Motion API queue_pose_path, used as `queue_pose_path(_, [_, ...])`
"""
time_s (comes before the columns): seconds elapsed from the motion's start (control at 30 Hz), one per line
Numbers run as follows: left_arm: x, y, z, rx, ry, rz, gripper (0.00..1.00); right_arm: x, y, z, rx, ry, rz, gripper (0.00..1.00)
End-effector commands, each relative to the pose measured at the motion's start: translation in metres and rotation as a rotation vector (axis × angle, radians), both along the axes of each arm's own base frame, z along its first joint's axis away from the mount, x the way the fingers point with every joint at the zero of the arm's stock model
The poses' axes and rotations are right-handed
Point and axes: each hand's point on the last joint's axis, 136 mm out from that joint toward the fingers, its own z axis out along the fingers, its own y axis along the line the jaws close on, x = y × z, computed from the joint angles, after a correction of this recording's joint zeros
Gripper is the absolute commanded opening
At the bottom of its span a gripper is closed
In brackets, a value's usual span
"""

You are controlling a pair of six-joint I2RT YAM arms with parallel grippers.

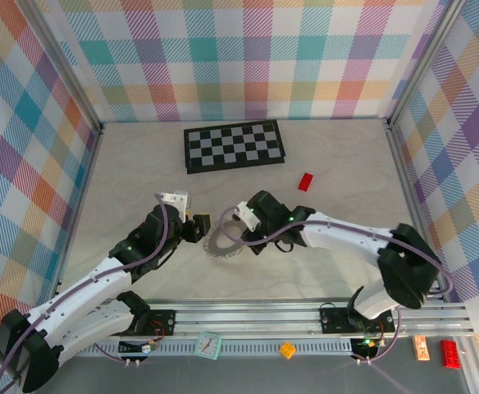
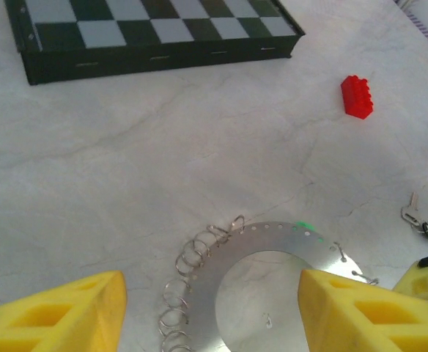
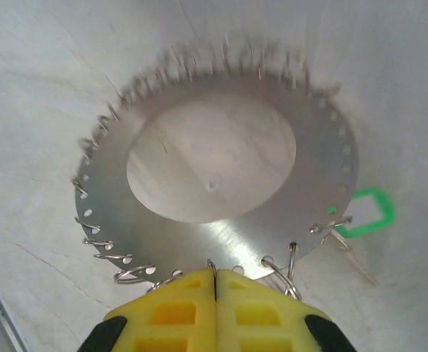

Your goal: Put the keys on the keyring

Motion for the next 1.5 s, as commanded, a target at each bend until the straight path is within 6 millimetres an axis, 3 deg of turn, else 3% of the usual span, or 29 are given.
queue_pose_path(0.0, [0.006,-0.012,0.049,0.013,-0.160,-0.100,0.62,0.007,0.012,0.030,0.102,-0.159,0.097,0.00])
queue_pose_path(0.1, [0.005,-0.019,0.062,0.056,-0.228,-0.170,0.64,0.008,0.016,0.048,0.195,-0.218,0.152,0.00])
queue_pose_path(0.23, [0.014,-0.013,0.055,0.094,-0.336,-0.157,0.61,0.014,0.015,0.062,0.284,-0.220,0.188,0.00])
queue_pose_path(0.47, [0.009,-0.043,0.038,0.217,-0.301,-0.425,0.50,0.000,0.017,0.081,0.370,-0.268,0.333,0.00])
queue_pose_path(0.57, [0.001,-0.057,0.030,0.219,-0.279,-0.552,0.48,-0.006,0.017,0.085,0.391,-0.310,0.385,0.00])
queue_pose_path(0.8, [-0.036,-0.077,-0.010,0.221,-0.222,-0.839,0.40,-0.014,0.019,0.090,0.414,-0.323,0.446,0.00])
queue_pose_path(1.0, [-0.053,-0.090,0.006,0.102,-0.317,-0.922,0.40,-0.020,0.018,0.092,0.430,-0.330,0.475,0.00])
queue_pose_path(1.13, [-0.060,-0.093,0.007,0.076,-0.288,-0.967,0.38,-0.023,0.018,0.094,0.448,-0.337,0.485,0.00])
queue_pose_path(1.47, [-0.062,-0.098,0.008,0.049,-0.281,-0.994,0.34,-0.035,0.019,0.095,0.479,-0.306,0.534,0.00])
